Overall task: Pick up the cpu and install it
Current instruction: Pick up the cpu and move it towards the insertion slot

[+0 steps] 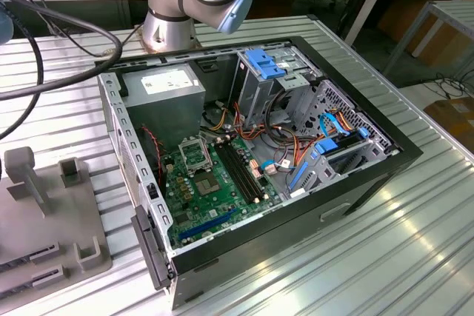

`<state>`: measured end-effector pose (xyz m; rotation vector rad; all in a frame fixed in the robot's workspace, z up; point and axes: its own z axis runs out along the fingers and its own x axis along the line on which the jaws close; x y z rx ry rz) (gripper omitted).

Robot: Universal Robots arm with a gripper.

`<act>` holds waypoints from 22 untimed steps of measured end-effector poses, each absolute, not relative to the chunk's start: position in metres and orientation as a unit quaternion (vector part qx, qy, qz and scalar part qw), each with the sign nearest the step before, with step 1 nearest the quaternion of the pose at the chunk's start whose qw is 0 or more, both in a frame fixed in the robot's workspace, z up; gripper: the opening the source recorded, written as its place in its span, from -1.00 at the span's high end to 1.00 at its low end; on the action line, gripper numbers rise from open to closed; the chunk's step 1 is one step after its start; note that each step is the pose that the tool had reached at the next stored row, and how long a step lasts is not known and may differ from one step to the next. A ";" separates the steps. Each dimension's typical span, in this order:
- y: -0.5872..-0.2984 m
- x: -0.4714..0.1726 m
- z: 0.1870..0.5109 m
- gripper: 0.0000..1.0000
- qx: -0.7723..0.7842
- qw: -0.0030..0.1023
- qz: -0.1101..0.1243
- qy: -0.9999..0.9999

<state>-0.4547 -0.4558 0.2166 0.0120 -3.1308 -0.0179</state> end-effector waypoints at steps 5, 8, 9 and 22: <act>-0.456 -0.455 0.223 0.06 0.004 0.005 -0.006 -1.000; -0.456 -0.455 0.226 0.06 0.004 0.005 -0.006 -1.000; -0.456 -0.455 0.227 0.06 0.004 0.005 -0.006 -1.000; -0.456 -0.455 0.234 0.06 0.004 0.005 -0.006 -1.000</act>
